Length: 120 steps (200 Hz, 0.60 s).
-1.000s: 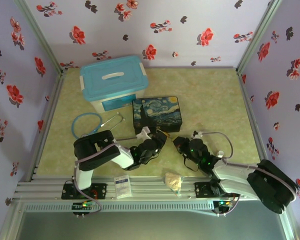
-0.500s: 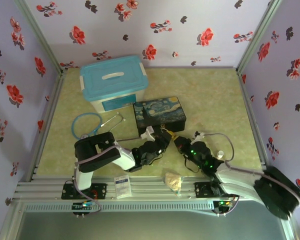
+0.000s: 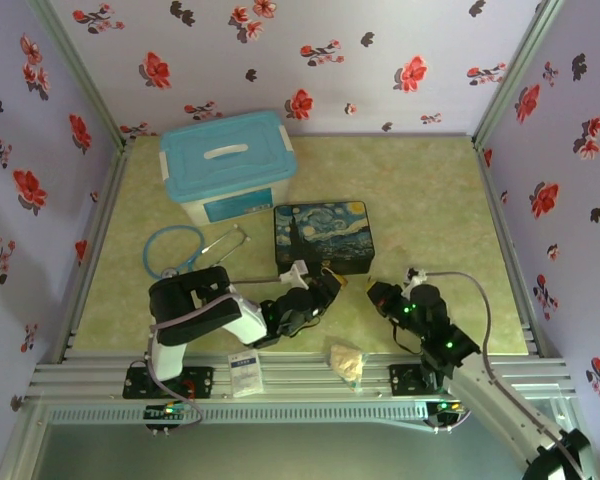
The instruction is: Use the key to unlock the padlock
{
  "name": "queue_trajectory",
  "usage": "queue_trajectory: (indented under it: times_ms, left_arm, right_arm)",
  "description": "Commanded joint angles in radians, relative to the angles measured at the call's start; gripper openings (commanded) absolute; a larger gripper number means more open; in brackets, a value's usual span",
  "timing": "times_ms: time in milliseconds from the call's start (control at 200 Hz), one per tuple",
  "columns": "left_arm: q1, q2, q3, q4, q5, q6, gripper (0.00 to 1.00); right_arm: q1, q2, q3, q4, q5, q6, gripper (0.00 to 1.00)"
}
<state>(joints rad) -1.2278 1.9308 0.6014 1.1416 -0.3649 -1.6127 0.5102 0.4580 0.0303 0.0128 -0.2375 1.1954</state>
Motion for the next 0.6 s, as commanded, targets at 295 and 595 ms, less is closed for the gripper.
queue_trajectory:
  times_ms: [295,595]
  left_arm:
    - [0.045,-0.075,0.060,-0.295,0.083,0.157,0.07]
    - [0.050,-0.204,-0.038,-0.356,0.032,0.194,0.27]
  right_arm:
    - [-0.045,0.289,0.203,0.028,-0.311,-0.354,0.00]
    - [-0.045,0.331,0.266,0.027,-0.372,-0.469,0.00]
